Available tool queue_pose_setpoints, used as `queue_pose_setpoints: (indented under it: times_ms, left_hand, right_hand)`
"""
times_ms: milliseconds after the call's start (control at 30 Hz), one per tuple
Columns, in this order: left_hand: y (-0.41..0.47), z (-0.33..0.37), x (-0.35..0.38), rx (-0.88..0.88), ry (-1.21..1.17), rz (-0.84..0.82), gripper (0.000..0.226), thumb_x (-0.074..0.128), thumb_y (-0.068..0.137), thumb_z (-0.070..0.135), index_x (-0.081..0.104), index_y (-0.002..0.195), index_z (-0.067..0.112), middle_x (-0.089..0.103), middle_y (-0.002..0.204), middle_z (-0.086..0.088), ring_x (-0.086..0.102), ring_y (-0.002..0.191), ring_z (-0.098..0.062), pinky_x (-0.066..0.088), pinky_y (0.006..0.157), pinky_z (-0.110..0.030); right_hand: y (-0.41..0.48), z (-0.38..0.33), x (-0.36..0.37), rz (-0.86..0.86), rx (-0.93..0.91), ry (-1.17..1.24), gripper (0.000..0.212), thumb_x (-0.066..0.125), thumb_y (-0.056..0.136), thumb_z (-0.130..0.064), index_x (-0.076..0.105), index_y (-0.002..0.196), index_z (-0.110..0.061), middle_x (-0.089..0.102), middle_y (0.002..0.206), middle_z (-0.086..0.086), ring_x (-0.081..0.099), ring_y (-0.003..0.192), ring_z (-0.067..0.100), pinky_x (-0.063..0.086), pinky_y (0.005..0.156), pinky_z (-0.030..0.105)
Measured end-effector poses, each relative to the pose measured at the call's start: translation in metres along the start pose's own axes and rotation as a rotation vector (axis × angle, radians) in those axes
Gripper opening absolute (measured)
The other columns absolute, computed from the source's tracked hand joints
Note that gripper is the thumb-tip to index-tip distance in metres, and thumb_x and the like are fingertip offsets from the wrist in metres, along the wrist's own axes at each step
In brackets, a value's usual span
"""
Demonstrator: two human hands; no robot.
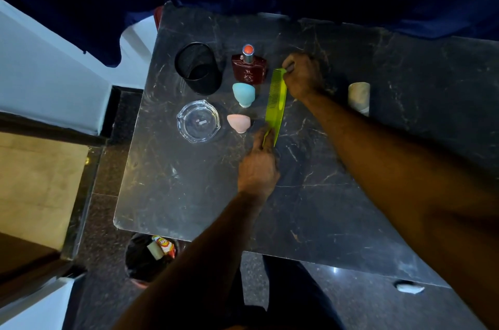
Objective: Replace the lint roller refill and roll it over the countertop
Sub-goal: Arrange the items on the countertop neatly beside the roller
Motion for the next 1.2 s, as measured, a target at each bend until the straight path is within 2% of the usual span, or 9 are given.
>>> queue_pose_setpoints:
  times_ms: [133,300,433,500,600,733,933,1067,1200]
  left_hand:
    - [-0.003,0.001,-0.004,0.024,-0.074,0.060,0.063,0.057,0.099,0.017,0.037,0.159,0.015,0.025,0.170,-0.002,0.070,0.106,-0.037,0.059,0.085,-0.047]
    - [-0.015,0.010,-0.014,0.157,-0.148,0.179,0.067,0.061,0.096,0.020,0.038,0.159,0.017,0.032,0.168,-0.002,0.070,0.109,-0.027,0.059,0.074,-0.036]
    - [-0.022,0.023,-0.010,0.206,-0.272,0.109,0.070,0.065,0.088,0.015,0.041,0.151,0.033,0.056,0.148,0.001,0.071,0.093,-0.021,0.059,0.075,-0.032]
    - [-0.021,0.040,-0.004,0.193,-0.437,0.033,0.062,0.061,0.082,0.020,0.051,0.143,0.029,0.068,0.130,0.006,0.070,0.095,-0.015,0.057,0.084,-0.028]
    - [-0.014,0.062,0.015,0.094,-0.572,-0.017,0.044,0.062,0.081,0.024,0.066,0.124,0.017,0.074,0.114,0.005,0.071,0.095,-0.010,0.059,0.089,-0.036]
    - [-0.003,0.086,0.040,0.008,-0.610,-0.060,0.039,0.075,0.085,0.016,0.068,0.123,0.013,0.076,0.115,-0.002,0.072,0.104,-0.013,0.059,0.095,-0.040]
    - [0.015,0.110,0.055,0.021,-0.577,-0.115,0.035,0.074,0.088,0.013,0.069,0.122,0.020,0.079,0.108,0.000,0.074,0.100,-0.014,0.059,0.093,-0.039]
    - [0.019,0.125,0.062,0.055,-0.648,-0.234,0.035,0.071,0.093,0.009,0.066,0.127,0.018,0.078,0.111,0.000,0.074,0.101,-0.012,0.060,0.095,-0.039]
    - [0.016,0.127,0.062,0.059,-0.643,-0.257,0.041,0.076,0.092,0.014,0.064,0.130,0.019,0.074,0.119,0.002,0.071,0.108,-0.010,0.059,0.099,-0.038]
  right_hand:
    - [-0.003,0.001,-0.003,0.003,0.000,0.026,0.018,0.063,0.084,-0.002,0.070,0.099,-0.009,0.072,0.103,0.009,0.067,0.098,0.023,0.053,0.083,0.029]
    - [-0.038,0.011,-0.033,0.086,0.008,0.192,0.019,0.066,0.085,-0.015,0.067,0.105,-0.014,0.072,0.101,0.002,0.068,0.092,0.014,0.056,0.084,0.032]
    - [-0.089,0.037,-0.061,0.166,0.030,0.232,0.021,0.066,0.087,-0.015,0.068,0.108,-0.016,0.072,0.103,0.000,0.068,0.093,0.013,0.056,0.088,0.033]
    - [-0.112,0.053,-0.073,0.200,0.054,0.228,0.021,0.066,0.087,-0.014,0.068,0.108,-0.015,0.072,0.105,0.001,0.068,0.094,0.013,0.055,0.087,0.030]
    - [-0.144,0.081,-0.090,0.266,0.146,0.182,0.022,0.069,0.087,-0.020,0.067,0.108,-0.019,0.072,0.107,0.003,0.067,0.088,0.010,0.054,0.082,0.024]
    - [-0.177,0.121,-0.108,0.329,0.281,0.150,0.023,0.071,0.083,-0.024,0.066,0.105,-0.019,0.073,0.104,0.006,0.069,0.089,0.025,0.055,0.077,0.037]
    - [-0.181,0.151,-0.100,0.238,0.420,0.182,0.025,0.072,0.086,-0.032,0.066,0.103,-0.015,0.072,0.100,0.004,0.068,0.092,0.022,0.054,0.080,0.038]
    - [-0.173,0.157,-0.088,0.107,0.436,0.159,0.024,0.067,0.091,-0.036,0.070,0.105,-0.017,0.074,0.101,0.003,0.064,0.083,0.012,0.046,0.069,0.025]
    - [-0.170,0.157,-0.081,0.038,0.421,0.176,0.024,0.067,0.092,-0.033,0.074,0.107,-0.016,0.076,0.099,0.004,0.065,0.079,0.011,0.047,0.067,0.022]
Point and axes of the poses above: each hand's wrist, its own y-axis towards the middle knuckle, its own x-axis out of the palm, z = x × y, the point moved 7 cm from there along y, towards the middle knuckle
